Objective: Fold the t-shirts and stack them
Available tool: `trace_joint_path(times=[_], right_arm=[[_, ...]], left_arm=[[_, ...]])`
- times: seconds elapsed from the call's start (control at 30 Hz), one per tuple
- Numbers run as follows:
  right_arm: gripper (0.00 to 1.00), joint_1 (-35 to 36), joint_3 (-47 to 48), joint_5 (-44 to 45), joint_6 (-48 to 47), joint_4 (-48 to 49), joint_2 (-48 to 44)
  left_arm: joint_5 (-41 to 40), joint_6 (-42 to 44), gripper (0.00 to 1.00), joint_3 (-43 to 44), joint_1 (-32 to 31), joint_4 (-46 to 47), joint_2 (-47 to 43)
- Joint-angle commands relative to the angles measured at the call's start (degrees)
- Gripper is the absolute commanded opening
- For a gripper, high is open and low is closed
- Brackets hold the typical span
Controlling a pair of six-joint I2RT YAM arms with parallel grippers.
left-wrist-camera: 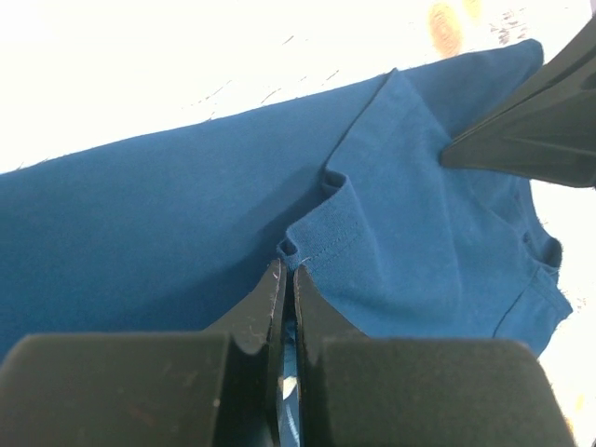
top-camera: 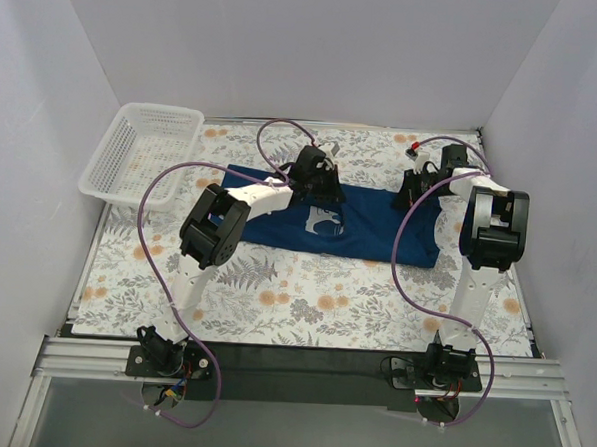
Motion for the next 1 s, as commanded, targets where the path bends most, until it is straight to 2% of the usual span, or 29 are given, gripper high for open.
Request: trace_joint_path(times=[0.0,0.43,0.5,0.53,0.6,0.63,0.77,0.87,0.93,0.97], right_arm=[[0.01,-0.3,2.2,0.8,-0.1,1.1,-3.8],[0.01,-0.5,1.7,0.5,0.0,1.6,-3.8],[0.07,-0.5,1.5,-0.2,-0.5,1.5,-4.0],[0.14,-0.6,1.3,-0.4,-0.6,1.5,-4.3],[0.18,-0.6,0.0,-1.1,-1.7,1.5,-6.6],[0.23,-0.5,-0.2,-1.2,-2.0,1.5,-7.9],[0.29,-0.6,-1.8,0.2,-3.5,1.5,-17.2],[0.32,-1.1,-5.2,2.0,-5.1,0.7,-23.7],[0.35,-1.9,-9.4,3.2,-7.5,-2.4,-26.3],[0.35,-3.1,-10.9,3.2,-8.7,-3.9,-28.3]], left_arm=[[-0.9,0.9,0.0,-0.9,1.0,0.1,-5.2],[0.6,1.3,0.0,0.0,1.7,-0.7,-4.1],[0.9,1.2,0.0,0.2,1.7,-0.7,-4.0],[1.2,1.2,0.04,0.2,1.7,-0.7,-4.0],[1.2,0.9,0.16,0.2,1.7,-0.6,-4.8],[1.4,0.8,0.31,0.1,1.6,-0.5,-5.3],[1.1,1.8,0.54,-1.0,1.6,0.9,-10.6],[0.3,3.7,0.64,-2.6,1.7,0.9,-14.5],[-0.1,5.2,0.67,-5.2,1.7,1.0,-20.4],[-0.8,5.6,0.68,-10.2,1.7,0.9,-22.8]])
